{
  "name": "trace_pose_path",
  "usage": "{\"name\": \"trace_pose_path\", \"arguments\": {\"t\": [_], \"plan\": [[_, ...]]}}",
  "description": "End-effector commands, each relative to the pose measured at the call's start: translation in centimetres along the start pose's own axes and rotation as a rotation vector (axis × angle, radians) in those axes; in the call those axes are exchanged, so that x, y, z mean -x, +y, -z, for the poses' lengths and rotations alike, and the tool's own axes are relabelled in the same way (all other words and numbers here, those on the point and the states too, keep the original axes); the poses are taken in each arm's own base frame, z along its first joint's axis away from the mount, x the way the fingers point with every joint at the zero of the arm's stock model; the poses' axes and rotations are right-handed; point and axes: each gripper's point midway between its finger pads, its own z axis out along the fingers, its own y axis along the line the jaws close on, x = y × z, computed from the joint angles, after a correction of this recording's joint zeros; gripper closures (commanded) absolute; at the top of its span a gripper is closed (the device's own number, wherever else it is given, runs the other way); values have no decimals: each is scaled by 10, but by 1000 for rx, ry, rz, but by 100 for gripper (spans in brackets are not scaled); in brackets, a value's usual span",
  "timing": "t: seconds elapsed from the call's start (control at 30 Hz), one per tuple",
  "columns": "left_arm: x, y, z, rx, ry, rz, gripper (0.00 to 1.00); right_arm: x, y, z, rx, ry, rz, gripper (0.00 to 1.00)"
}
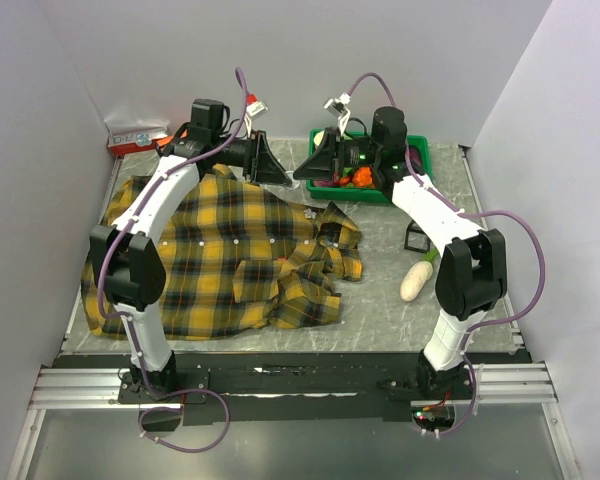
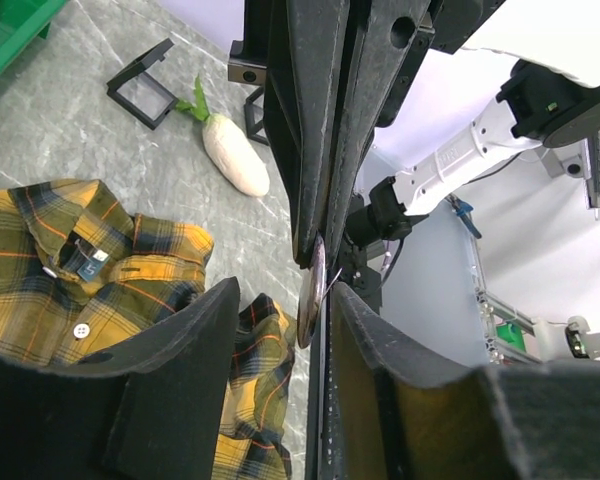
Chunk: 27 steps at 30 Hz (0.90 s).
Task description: Remove the brooch from the garment
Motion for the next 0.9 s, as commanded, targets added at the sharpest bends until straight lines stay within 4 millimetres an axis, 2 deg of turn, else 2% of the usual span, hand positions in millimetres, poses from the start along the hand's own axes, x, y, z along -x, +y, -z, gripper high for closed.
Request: {"name": "trace_pose_path", "arguments": {"t": [0.0, 0.13, 0.2, 0.27, 0.5, 0.77, 0.87], "plan": [[11, -11, -1, -62, -5, -48, 51, 17, 20, -1, 19, -18, 88, 100], [8, -12, 0, -94, 0, -8, 51, 19, 19, -1, 20, -24, 92, 100], [10, -15, 3, -137, -4, -29, 54, 20, 20, -1, 20, -24, 99, 100], [7, -15, 4, -154, 1, 23, 60, 19, 20, -1, 24, -19, 100, 100], [7, -15, 4, -146, -4, 20, 65, 19, 21, -1, 21, -19, 105, 100], [5, -5, 3, -60, -20, 28, 68, 23, 22, -2, 13, -30, 110, 100], [6, 1, 2, -9, -21, -20, 69, 27, 24, -2, 10, -40, 111, 100]]}}
